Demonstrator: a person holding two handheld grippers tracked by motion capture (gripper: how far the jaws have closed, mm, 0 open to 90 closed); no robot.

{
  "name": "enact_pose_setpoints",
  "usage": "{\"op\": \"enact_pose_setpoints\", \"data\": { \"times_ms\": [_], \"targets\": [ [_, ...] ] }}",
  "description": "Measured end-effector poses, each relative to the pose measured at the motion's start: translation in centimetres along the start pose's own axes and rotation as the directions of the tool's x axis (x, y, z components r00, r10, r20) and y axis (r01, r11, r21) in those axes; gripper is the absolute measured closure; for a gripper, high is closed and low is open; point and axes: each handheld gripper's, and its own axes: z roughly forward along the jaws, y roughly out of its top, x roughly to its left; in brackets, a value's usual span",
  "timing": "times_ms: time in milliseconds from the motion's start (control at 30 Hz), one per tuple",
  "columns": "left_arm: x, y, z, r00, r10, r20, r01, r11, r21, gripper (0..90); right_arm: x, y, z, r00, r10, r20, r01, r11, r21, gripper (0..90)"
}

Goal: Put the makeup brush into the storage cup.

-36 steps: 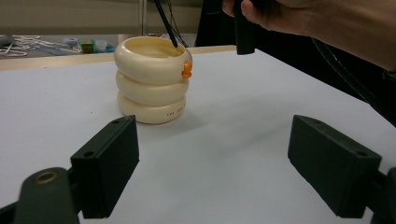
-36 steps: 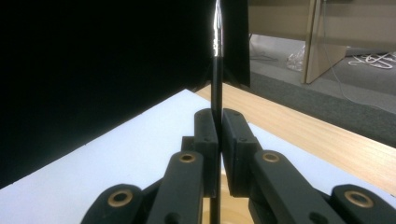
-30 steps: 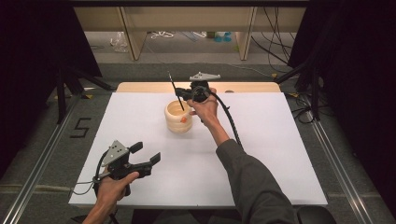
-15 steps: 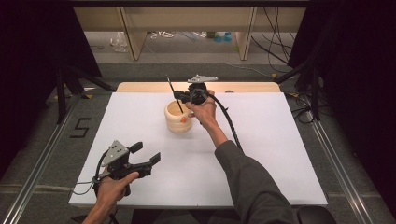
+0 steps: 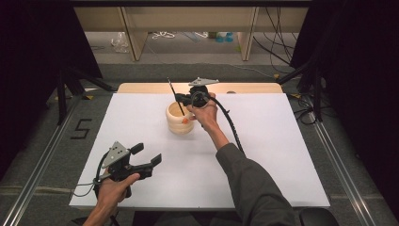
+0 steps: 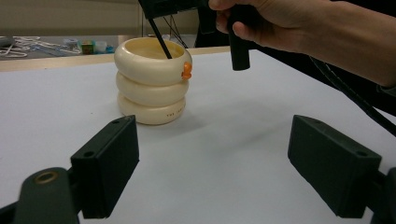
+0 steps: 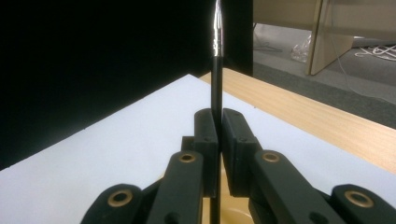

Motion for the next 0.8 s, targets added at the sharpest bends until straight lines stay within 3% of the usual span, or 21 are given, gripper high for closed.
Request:
{"op": "enact_pose_setpoints", "data": {
  "times_ms": [800],
  "targets": [
    [0.0,0.0,0.0,1.0,0.0,-0.002,0.0,1.0,-0.001,15.8,-0.3,-1.4,0.4,0.9999,0.008,0.008,-0.008,1.0,0.023,85.3]
  ]
}}
